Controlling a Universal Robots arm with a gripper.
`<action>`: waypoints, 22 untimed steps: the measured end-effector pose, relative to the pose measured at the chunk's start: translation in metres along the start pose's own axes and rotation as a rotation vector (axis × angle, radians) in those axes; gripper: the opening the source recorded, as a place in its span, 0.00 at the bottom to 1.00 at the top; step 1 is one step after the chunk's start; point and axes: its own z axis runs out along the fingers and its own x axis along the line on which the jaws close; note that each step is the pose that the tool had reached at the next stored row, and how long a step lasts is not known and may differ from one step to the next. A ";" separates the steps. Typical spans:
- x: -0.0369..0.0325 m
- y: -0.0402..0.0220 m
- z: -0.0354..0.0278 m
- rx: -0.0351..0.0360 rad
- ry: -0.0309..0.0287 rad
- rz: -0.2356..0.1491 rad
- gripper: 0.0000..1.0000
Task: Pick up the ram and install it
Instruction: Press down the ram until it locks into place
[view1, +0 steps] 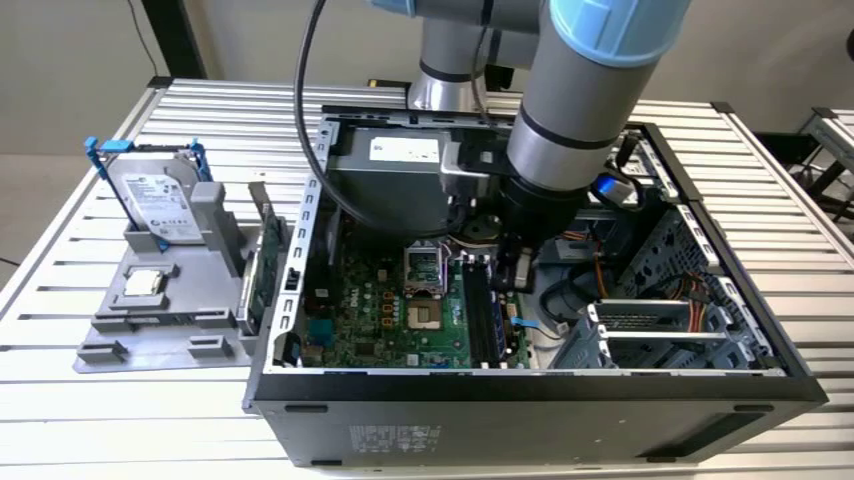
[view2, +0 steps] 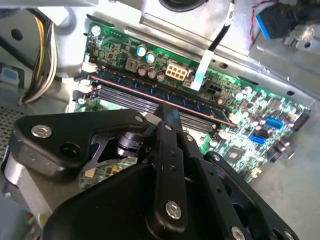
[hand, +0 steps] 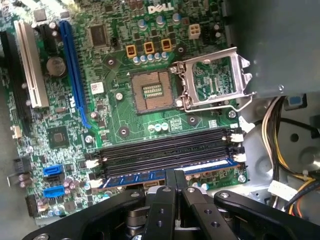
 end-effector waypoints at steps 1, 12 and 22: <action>0.0000 0.0000 0.0004 -0.0001 0.0005 -0.015 0.00; 0.0000 -0.0003 0.0020 -0.0005 0.0040 -0.130 0.00; 0.0000 -0.0007 0.0152 -0.0005 0.0043 -0.138 0.00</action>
